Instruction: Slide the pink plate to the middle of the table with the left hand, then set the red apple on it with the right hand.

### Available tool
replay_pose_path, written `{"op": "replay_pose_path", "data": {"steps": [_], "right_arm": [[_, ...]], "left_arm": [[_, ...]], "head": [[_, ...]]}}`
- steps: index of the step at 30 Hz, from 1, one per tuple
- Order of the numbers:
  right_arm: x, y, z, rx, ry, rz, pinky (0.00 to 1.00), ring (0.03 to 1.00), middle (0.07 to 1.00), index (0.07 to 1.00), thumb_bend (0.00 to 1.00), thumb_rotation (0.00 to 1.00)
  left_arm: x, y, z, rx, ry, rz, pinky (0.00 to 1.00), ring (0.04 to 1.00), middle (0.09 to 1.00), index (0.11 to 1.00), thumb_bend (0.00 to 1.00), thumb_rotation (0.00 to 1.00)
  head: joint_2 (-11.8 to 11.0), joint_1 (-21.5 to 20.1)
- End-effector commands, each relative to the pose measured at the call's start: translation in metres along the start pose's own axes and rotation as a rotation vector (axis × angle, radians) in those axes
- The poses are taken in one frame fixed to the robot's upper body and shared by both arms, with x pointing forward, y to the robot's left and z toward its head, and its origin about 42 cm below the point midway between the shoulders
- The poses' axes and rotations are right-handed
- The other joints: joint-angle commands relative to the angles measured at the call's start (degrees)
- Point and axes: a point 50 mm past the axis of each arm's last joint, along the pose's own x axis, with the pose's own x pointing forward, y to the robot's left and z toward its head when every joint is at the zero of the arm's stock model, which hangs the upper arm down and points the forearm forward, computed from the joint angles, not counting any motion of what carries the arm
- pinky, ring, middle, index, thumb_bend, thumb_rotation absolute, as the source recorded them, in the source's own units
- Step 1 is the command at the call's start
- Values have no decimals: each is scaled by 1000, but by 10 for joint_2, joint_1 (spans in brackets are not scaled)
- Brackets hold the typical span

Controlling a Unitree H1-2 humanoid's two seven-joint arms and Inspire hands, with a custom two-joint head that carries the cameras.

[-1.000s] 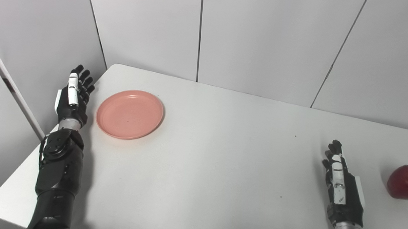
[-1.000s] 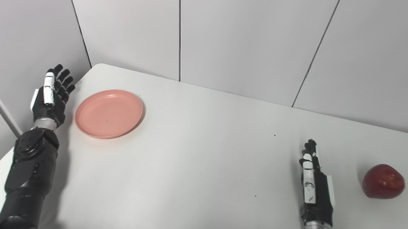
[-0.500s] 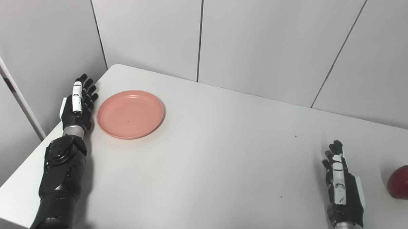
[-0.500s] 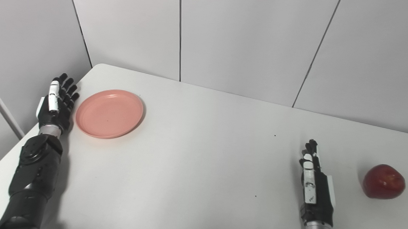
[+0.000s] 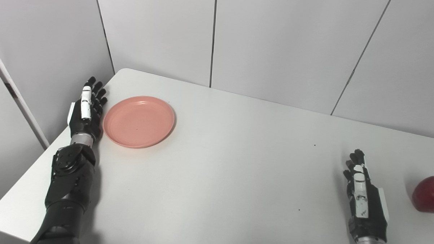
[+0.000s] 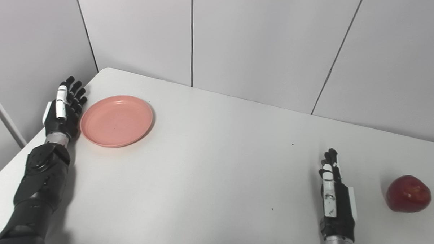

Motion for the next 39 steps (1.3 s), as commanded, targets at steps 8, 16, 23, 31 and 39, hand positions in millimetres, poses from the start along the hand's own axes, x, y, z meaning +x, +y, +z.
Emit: {"op": "replay_pose_path", "data": {"steps": [8,16,23,31,39], "right_arm": [[5,0,12,8,-66,8,1000,999,995,993,224,1000],[5,1,13,5,-71,13,1000,997,995,997,213,1000],[4,3,14,15,-62,3,1000,995,992,991,217,1000],[5,4,14,12,-66,15,1000,1000,997,996,207,1000],[5,4,14,9,-63,13,1000,1000,995,996,228,1000]], "left_arm": [[-1,-14,-11,15,43,-64,960,945,940,923,345,1000],[-7,-35,-12,20,57,-101,945,945,942,917,356,1000],[-13,-53,-11,-4,85,-127,943,932,929,906,320,1000],[-21,-77,-13,4,103,-176,933,926,925,904,310,1000],[-24,-99,-18,23,128,-214,928,926,923,899,278,1000]], "head": [[2,-3],[2,-3],[3,-7],[4,-10],[5,-13]]}}
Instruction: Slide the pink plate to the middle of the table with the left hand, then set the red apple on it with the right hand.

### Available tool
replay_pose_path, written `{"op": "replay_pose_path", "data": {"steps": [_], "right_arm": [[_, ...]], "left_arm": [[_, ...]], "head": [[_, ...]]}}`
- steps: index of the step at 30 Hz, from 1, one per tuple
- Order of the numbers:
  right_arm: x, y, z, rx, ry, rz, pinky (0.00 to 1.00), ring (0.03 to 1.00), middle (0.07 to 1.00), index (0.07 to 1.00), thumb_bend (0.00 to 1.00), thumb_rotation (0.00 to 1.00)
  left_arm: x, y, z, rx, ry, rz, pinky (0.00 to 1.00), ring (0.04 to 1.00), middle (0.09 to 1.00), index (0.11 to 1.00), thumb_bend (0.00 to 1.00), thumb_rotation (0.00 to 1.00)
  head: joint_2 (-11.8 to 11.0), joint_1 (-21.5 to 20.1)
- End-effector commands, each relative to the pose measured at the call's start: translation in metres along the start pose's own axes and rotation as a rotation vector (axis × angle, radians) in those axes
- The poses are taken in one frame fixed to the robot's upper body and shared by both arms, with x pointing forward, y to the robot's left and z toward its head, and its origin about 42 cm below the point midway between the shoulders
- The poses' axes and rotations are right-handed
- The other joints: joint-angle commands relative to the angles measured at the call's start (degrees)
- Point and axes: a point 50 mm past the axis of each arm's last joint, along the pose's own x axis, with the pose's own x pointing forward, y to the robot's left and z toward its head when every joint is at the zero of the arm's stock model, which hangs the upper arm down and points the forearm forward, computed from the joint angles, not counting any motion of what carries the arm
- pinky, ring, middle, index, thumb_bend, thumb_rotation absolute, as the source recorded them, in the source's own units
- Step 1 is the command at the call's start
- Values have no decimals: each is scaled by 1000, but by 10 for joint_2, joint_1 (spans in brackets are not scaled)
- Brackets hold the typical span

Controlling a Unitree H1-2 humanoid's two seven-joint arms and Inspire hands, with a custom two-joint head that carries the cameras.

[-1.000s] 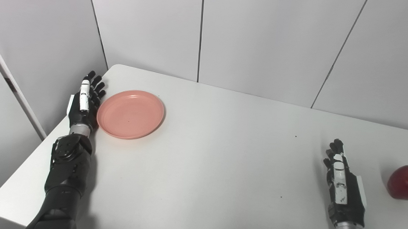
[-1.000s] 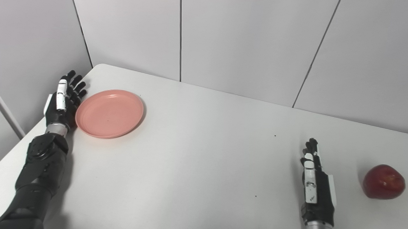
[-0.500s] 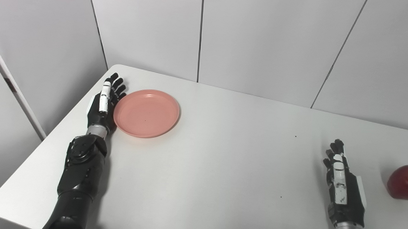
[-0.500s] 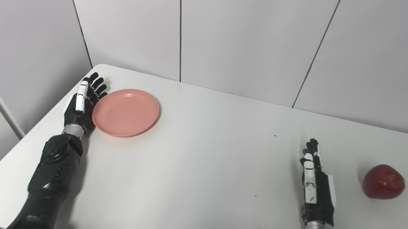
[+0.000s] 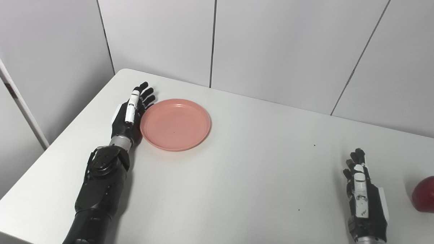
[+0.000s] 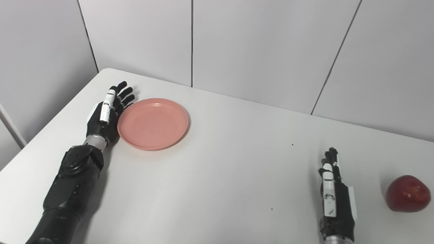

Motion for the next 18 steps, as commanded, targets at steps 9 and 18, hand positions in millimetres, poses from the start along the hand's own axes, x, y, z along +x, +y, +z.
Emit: {"op": "replay_pose_path", "data": {"steps": [9,18], "right_arm": [[5,5,16,1,-62,3,1000,999,989,987,215,1000],[5,7,16,6,-52,-2,1000,997,988,984,220,1000]], "left_arm": [[10,-32,-15,-14,60,-97,950,937,932,910,290,1000],[13,-50,-21,17,71,-149,946,944,939,915,288,1000]], "head": [[2,-6],[5,-8]]}}
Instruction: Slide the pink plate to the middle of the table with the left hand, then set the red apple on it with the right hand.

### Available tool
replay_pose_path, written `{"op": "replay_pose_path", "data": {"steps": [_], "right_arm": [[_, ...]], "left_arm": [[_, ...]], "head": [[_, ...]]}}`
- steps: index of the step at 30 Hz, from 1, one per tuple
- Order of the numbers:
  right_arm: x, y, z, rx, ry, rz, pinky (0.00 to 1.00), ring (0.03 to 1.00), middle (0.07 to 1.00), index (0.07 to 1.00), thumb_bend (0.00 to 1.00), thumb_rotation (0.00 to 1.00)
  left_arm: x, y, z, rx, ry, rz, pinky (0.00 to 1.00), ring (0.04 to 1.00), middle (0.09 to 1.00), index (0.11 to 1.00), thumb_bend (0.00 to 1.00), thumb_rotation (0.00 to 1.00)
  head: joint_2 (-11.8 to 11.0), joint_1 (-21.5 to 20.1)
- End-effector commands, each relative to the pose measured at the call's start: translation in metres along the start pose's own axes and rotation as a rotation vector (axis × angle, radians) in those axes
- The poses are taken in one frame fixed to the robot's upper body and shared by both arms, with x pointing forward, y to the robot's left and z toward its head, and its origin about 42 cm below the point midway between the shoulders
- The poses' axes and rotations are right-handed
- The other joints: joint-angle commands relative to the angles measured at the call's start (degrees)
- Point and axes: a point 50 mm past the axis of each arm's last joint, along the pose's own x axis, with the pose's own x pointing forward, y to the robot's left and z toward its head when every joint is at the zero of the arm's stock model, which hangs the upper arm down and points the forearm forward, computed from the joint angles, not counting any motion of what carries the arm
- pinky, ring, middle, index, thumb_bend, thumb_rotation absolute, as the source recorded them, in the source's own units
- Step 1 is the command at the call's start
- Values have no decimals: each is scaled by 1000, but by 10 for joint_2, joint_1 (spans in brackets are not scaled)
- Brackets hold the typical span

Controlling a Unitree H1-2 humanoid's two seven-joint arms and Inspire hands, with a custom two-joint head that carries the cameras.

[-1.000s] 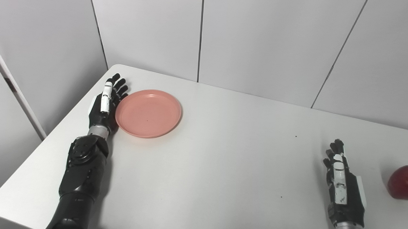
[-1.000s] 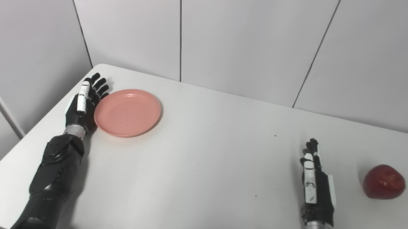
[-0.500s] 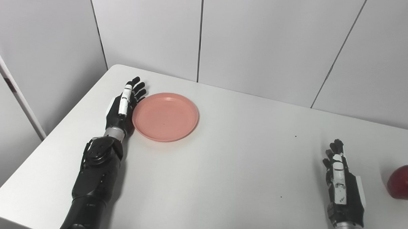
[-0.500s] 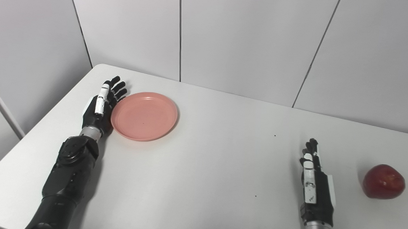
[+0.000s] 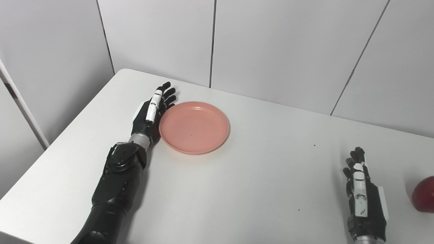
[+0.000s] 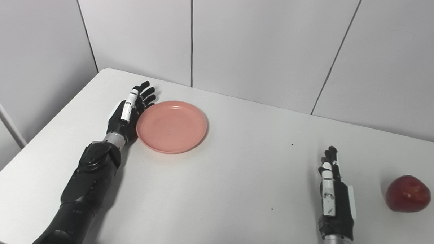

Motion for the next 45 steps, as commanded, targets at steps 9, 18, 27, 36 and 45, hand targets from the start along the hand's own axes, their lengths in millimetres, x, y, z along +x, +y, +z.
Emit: {"op": "replay_pose_path", "data": {"steps": [9,18,27,36,45], "right_arm": [[6,3,14,0,-51,-1,1000,992,985,983,217,1000],[6,5,15,3,-53,-4,1000,987,979,975,218,1000],[6,9,16,-12,-55,-17,975,966,968,966,227,1000],[6,11,17,-8,-65,-9,970,971,974,971,237,1000],[6,16,21,-1,-57,-21,958,967,971,969,223,1000]], "left_arm": [[3,-25,-19,-3,64,-54,933,937,931,908,304,1000],[2,-37,-31,61,94,-90,881,894,893,878,319,1000],[-1,-44,-40,82,124,-143,880,885,888,874,343,1000],[-5,-57,-45,75,147,-190,888,893,888,871,339,1000],[-17,-83,-51,38,148,-253,865,890,885,864,348,1000]], "head": [[6,-6],[11,-16],[16,-32],[20,-39],[29,-53]]}}
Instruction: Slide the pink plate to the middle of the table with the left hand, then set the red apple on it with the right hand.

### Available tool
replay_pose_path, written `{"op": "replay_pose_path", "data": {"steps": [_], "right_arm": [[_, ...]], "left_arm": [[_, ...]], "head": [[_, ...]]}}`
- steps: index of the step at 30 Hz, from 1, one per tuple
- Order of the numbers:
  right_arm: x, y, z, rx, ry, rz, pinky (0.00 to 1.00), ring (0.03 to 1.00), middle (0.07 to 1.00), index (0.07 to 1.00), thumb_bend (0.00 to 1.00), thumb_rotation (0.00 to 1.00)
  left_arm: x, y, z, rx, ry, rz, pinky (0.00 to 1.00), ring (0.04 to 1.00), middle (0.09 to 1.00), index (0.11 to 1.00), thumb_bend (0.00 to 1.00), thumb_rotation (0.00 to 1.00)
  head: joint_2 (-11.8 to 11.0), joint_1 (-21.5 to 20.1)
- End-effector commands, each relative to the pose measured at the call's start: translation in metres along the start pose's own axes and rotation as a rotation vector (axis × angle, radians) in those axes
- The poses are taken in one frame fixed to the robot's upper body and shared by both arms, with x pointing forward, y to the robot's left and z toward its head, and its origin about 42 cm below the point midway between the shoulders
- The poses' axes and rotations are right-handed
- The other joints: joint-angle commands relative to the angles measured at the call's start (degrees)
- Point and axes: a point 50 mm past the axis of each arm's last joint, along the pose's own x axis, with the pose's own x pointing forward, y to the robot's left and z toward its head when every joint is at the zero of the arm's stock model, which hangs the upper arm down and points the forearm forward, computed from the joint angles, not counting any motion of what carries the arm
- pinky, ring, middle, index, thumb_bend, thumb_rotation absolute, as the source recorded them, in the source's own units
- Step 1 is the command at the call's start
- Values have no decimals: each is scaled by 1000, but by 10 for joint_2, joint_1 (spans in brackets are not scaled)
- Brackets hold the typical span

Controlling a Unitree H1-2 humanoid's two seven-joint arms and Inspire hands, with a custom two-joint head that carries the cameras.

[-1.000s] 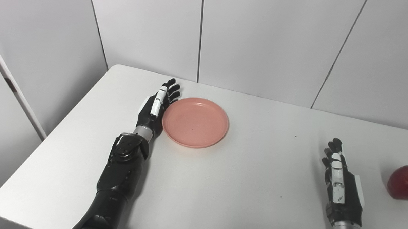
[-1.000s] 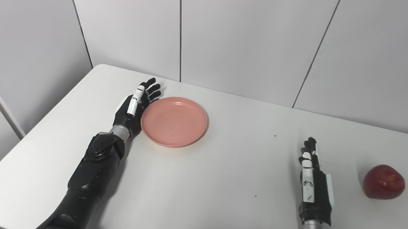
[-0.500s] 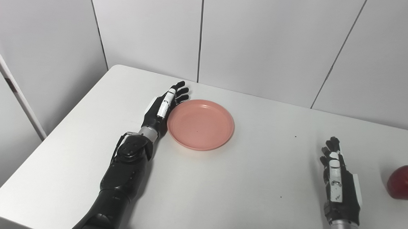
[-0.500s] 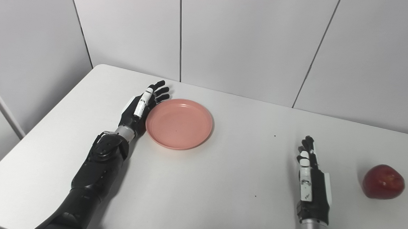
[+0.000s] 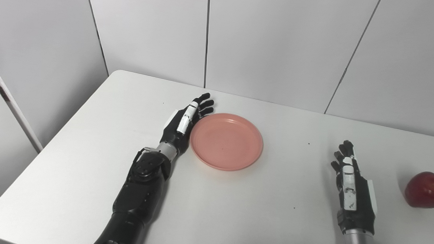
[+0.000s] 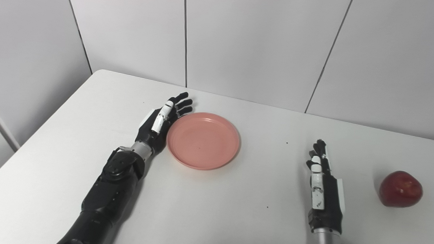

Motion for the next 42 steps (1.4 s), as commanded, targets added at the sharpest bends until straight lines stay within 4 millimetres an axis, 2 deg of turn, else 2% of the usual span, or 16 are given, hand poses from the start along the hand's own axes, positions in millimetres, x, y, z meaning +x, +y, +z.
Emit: {"op": "replay_pose_path", "data": {"steps": [1,14,24,36,42], "right_arm": [[6,2,15,1,-42,-3,960,967,972,971,218,1000],[8,6,18,5,-43,-9,979,968,971,967,232,1000],[8,11,21,1,-34,-19,980,966,965,962,226,1000],[8,14,23,0,-29,-24,963,960,955,956,242,1000],[9,16,25,-13,-29,-27,948,952,952,950,251,1000]], "left_arm": [[-13,-6,-26,-29,125,-2,859,886,885,864,343,1000],[-21,-46,-24,-26,122,-47,865,889,888,875,357,1000],[-32,-70,-21,-39,119,-84,863,886,891,876,377,1000],[-46,-89,-25,-43,129,-135,874,892,898,883,343,1000],[-49,-89,-28,-46,134,-125,886,893,900,894,365,1000]], "head": [[1,-2],[12,-16],[22,-33],[31,-52],[35,-60]]}}
